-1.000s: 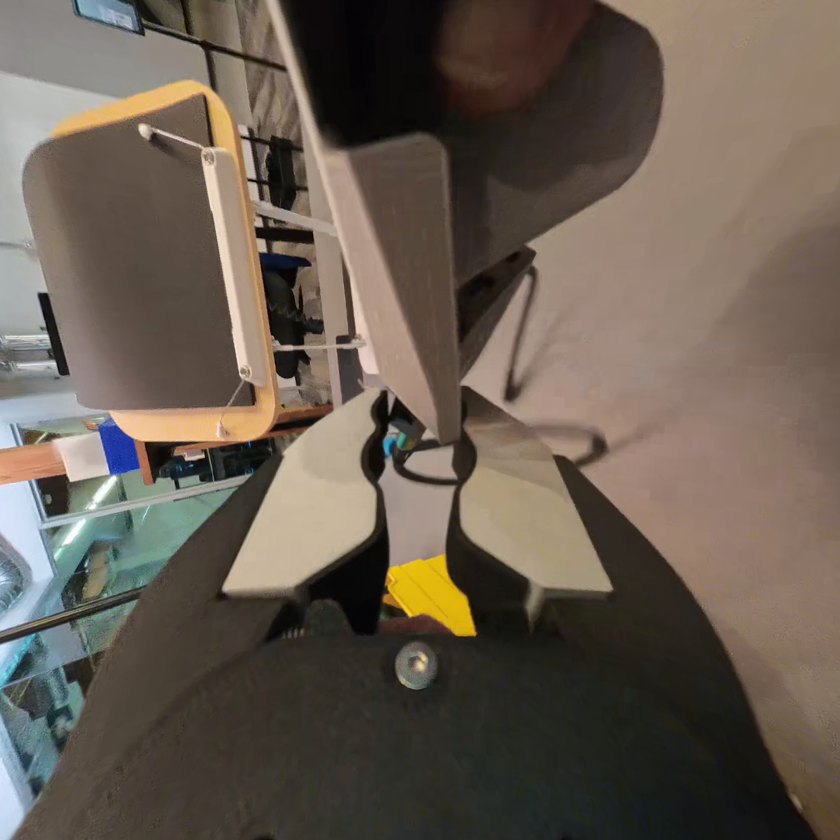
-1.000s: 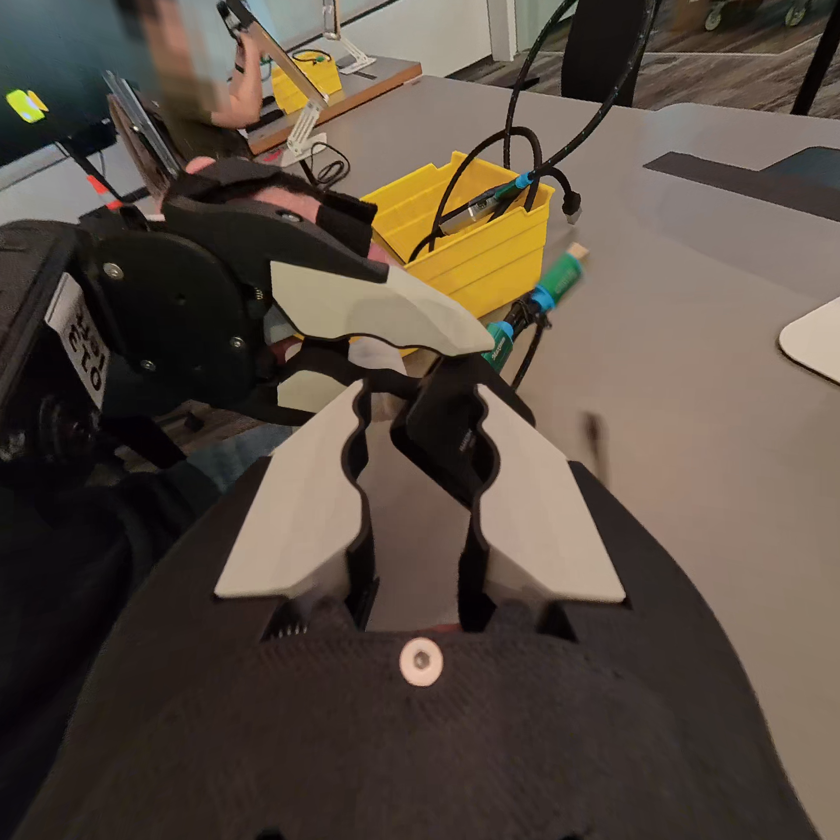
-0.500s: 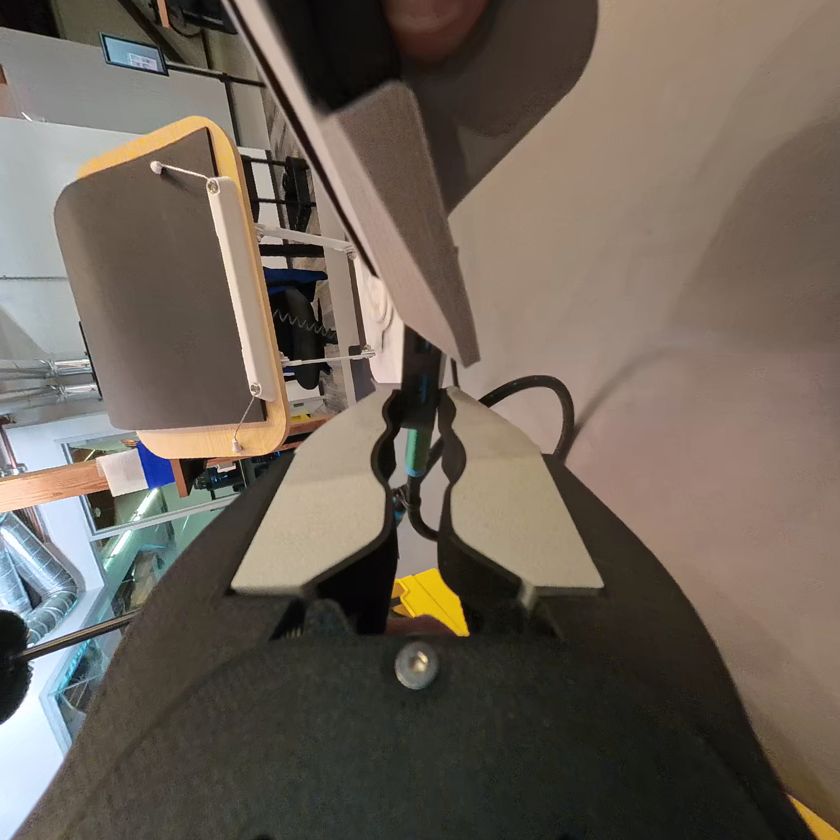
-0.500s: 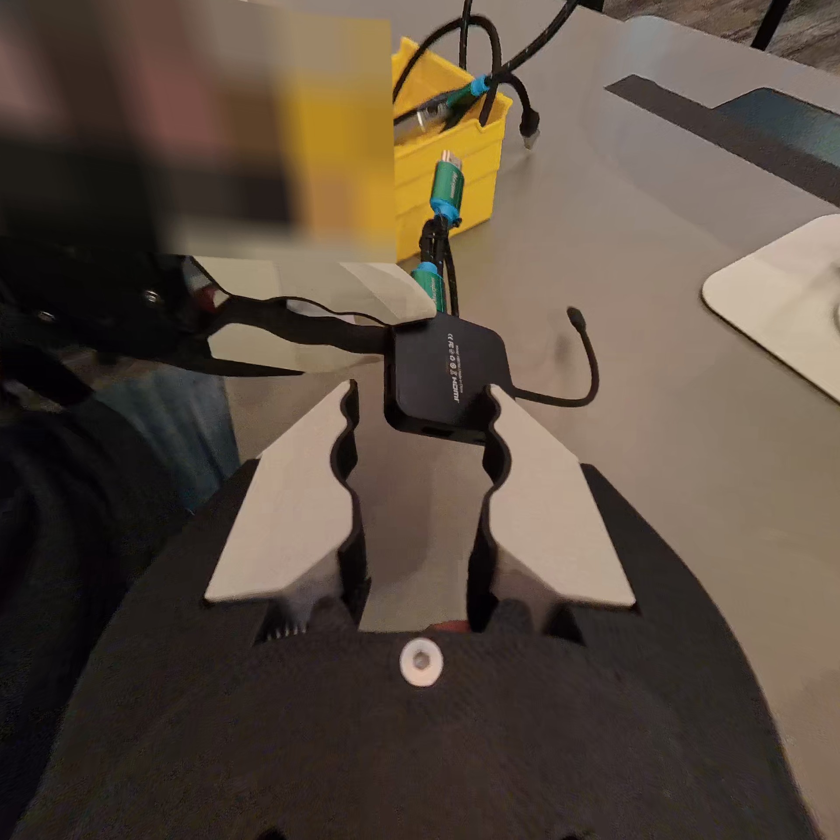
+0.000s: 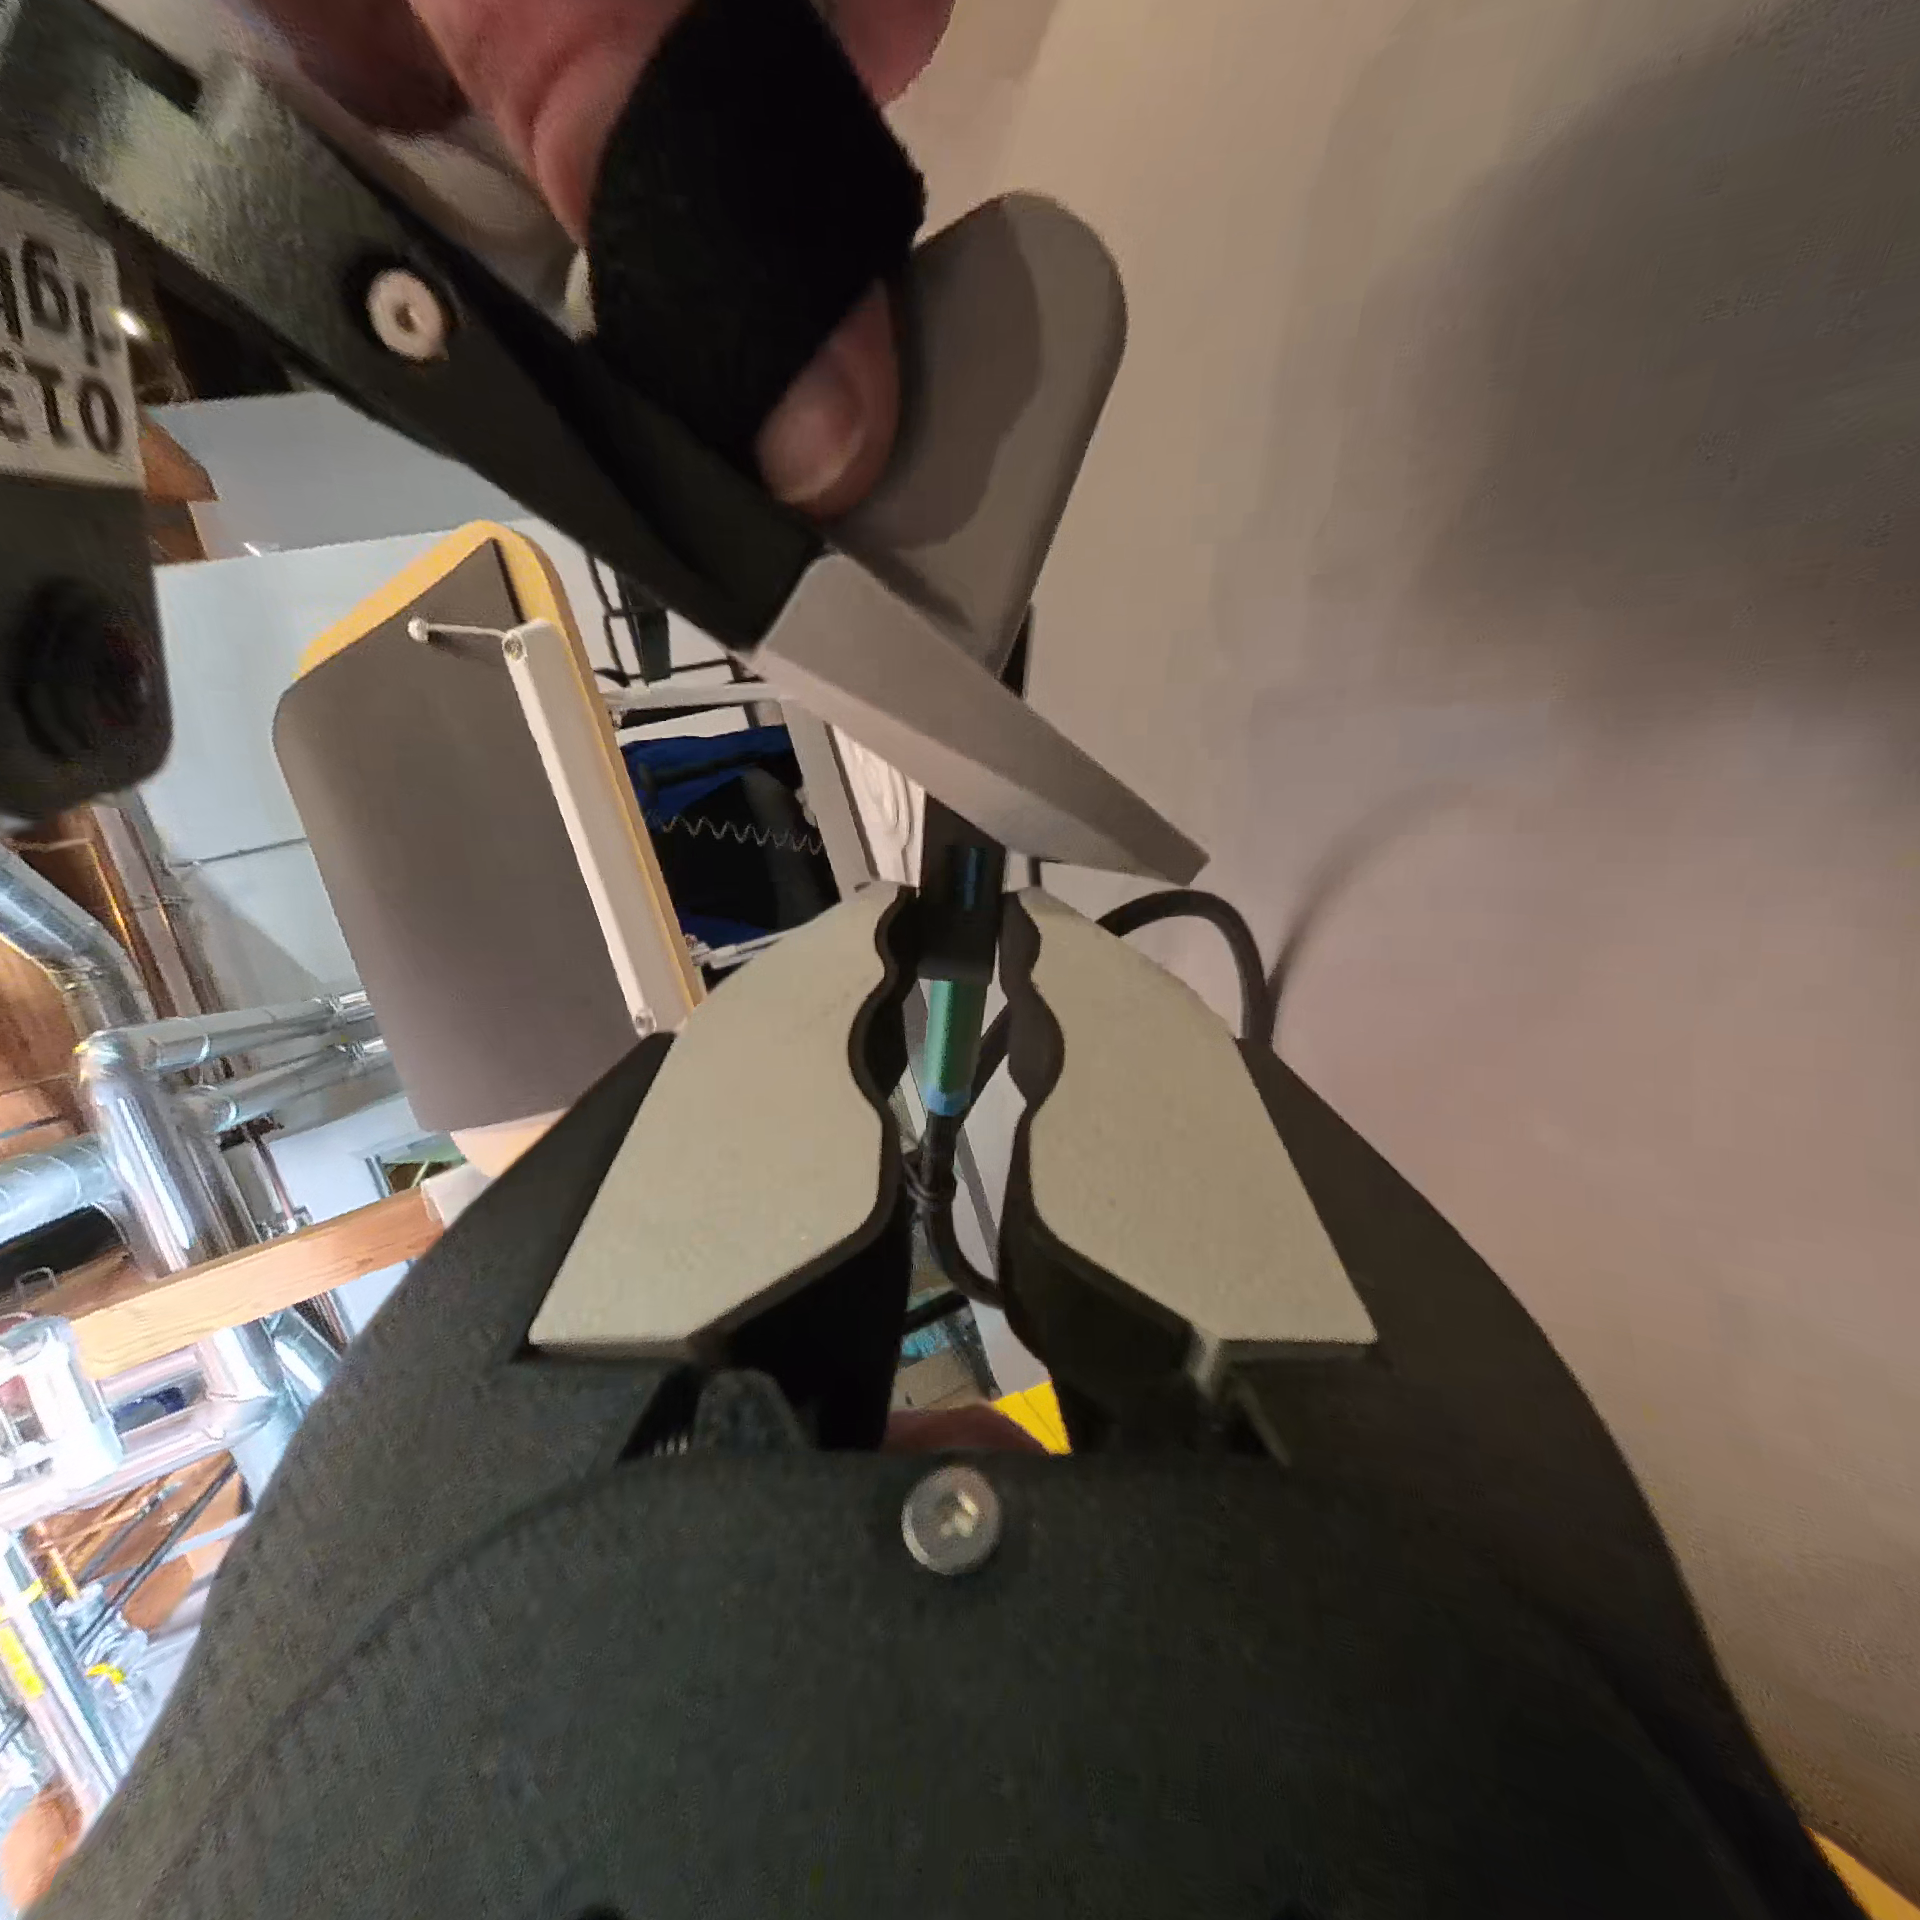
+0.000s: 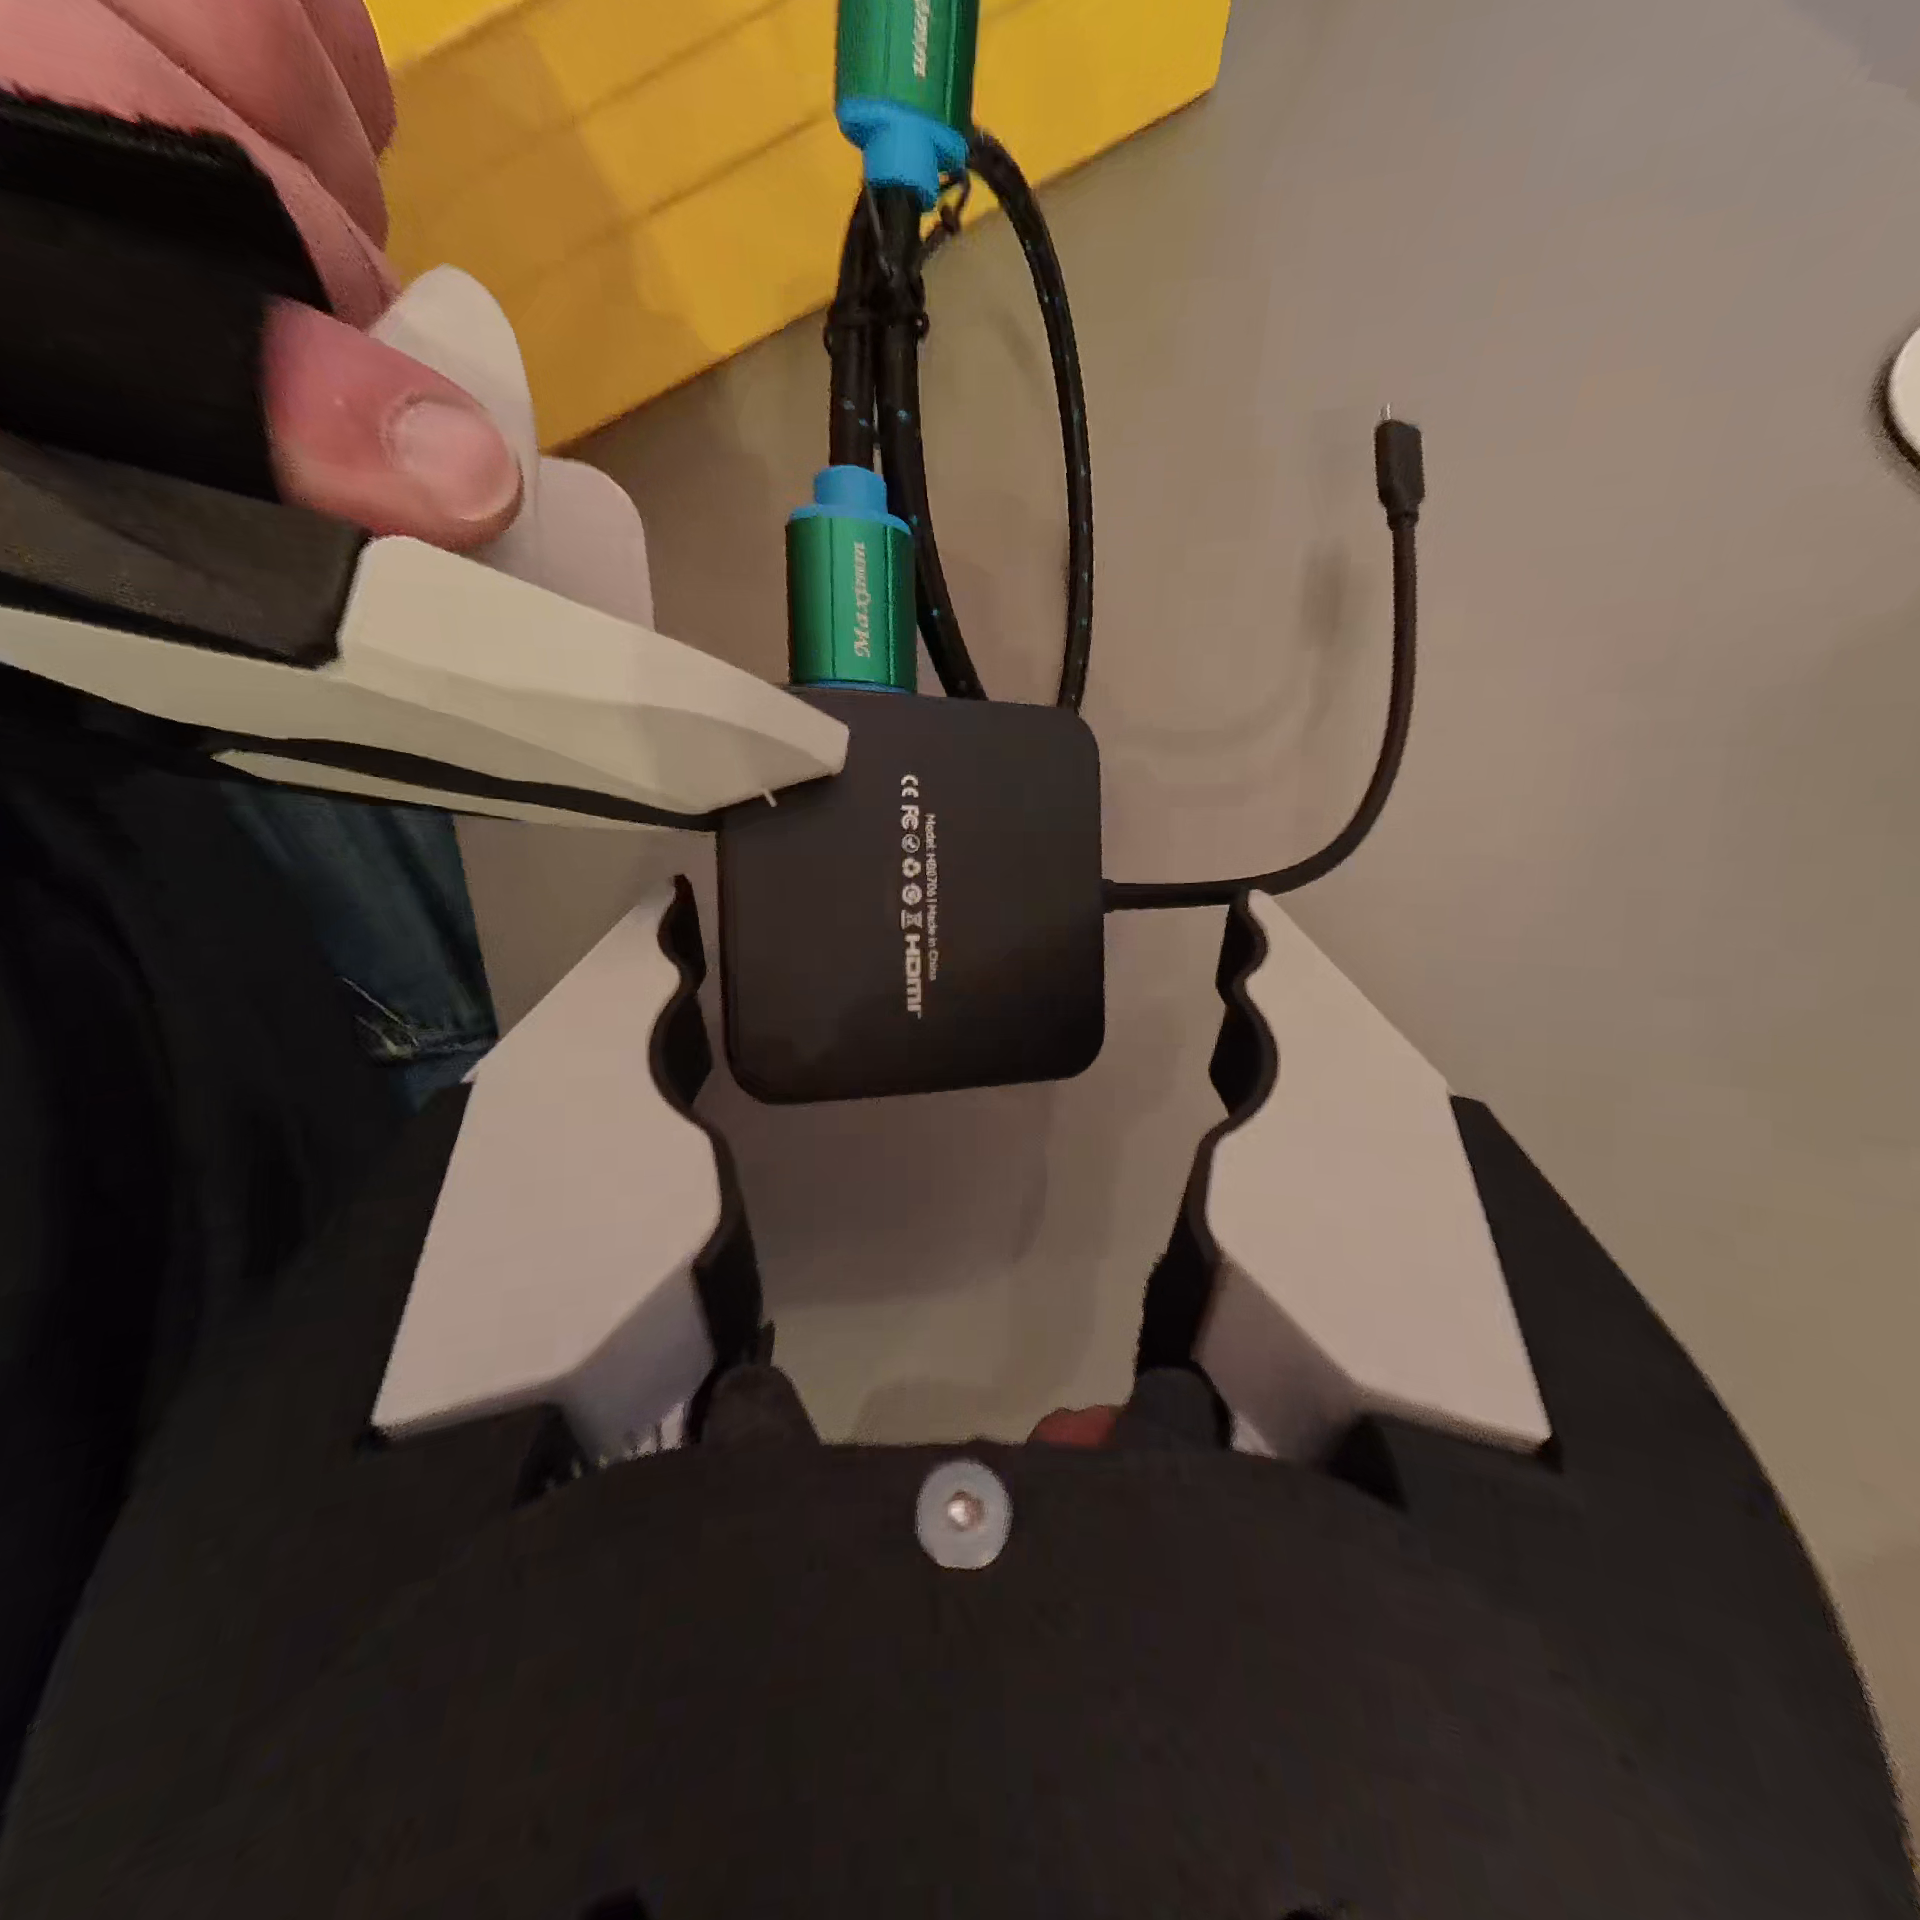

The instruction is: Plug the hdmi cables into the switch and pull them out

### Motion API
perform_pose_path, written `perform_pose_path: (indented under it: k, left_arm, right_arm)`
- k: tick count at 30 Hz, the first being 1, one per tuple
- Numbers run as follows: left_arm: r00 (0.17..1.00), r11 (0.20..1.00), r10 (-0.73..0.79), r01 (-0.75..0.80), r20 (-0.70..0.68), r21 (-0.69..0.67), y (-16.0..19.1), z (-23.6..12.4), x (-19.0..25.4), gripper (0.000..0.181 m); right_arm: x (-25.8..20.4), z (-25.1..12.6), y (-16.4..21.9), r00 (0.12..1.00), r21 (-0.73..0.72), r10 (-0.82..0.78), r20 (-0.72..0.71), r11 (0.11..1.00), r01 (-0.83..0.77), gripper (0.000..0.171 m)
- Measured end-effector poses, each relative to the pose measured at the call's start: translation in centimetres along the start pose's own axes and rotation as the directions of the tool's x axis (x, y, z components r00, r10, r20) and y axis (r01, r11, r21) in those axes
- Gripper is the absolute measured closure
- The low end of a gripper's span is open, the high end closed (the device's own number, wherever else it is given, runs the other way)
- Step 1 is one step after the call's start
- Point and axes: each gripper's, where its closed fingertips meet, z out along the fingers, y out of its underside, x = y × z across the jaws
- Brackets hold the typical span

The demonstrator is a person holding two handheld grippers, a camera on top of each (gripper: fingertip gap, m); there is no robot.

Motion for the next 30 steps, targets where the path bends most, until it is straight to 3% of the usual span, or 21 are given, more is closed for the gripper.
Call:
perform_pose_path:
  k: [7, 13, 20, 23, 25, 30]
  left_arm:
    - [1.0, 0.999, 0.02, -0.02, 0.012, 0.026, -0.8, 0.0, 0.5, 0.168]
    - [1.0, 0.999, 0.021, -0.021, 0.014, 0.024, -0.8, -0.1, 0.6, 0.168]
    - [0.999, 0.997, 0.053, -0.054, 0.013, 0.049, -1.7, -0.4, 1.2, 0.168]
    - [0.997, 0.996, 0.072, -0.072, 0.003, 0.056, -1.9, -0.2, 2.0, 0.167]
    - [0.997, 0.995, 0.078, -0.078, 0.002, 0.06, -2.0, -0.2, 2.2, 0.166]
    - [1.0, 0.997, 0.028, -0.028, -0.006, 0.068, -1.8, 0.0, 1.8, 0.166]
  right_arm:
    - [0.3, 0.2, -0.2, 0.977, -0.037, -0.201, -0.071, 0.979, 0.199, 0.075]
    - [0.4, 0.1, -0.6, 0.902, -0.113, -0.406, -0.145, 0.913, 0.392, 0.082]
    - [-1.2, 2.8, 2.6, 0.957, -0.183, -0.275, 0.093, 0.94, 0.287, 0.071]
    - [-1.7, 3.5, 3.2, 0.961, -0.17, -0.228, 0.156, 0.952, 0.253, 0.073]
    - [-2.1, 3.4, 3.1, 0.956, -0.135, -0.222, 0.192, 0.959, 0.25, 0.085]
    - [-1.9, 3.1, 2.6, 0.96, -0.104, -0.213, 0.18, 0.967, 0.234, 0.088]
